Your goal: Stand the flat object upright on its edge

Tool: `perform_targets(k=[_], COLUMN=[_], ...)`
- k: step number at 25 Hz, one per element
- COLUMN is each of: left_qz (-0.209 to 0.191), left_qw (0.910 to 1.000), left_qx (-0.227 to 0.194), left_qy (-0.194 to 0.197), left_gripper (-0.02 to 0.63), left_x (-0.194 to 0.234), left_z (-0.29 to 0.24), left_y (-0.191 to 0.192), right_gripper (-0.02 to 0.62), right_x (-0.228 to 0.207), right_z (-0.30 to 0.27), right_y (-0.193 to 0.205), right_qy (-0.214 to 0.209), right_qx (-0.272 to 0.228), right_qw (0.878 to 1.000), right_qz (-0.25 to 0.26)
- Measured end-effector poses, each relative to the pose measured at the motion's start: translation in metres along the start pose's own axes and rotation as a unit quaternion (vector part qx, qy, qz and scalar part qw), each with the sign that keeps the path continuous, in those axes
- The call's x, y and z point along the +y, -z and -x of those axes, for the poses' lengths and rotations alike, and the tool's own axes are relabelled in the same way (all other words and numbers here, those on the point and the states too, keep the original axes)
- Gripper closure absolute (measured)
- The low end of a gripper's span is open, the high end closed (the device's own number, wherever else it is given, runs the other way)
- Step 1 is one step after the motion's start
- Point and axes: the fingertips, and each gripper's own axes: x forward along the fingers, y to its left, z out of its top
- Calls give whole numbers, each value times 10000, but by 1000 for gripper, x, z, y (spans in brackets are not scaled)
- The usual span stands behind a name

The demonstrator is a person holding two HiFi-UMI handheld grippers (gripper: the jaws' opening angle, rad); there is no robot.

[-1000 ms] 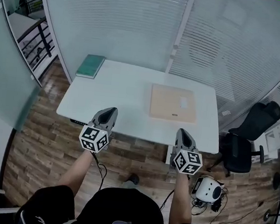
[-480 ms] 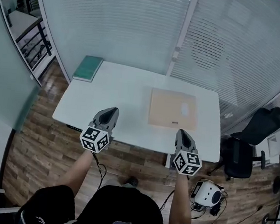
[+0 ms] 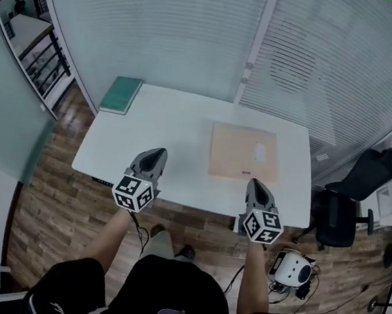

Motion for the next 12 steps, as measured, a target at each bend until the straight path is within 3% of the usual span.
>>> perform_targets(k=[12], left_qz=[99], left_qw=[9991], left_qx=[87], left_qy=[399], left_gripper=[586], left_x=[48], left_z=[-66], left_y=[-4], right_gripper=[574], right_x=[1], right_z=[-63], right_y=[-2], right_qy=[302], right_qx=[212], right_qw=[9993], right_qz=[-27])
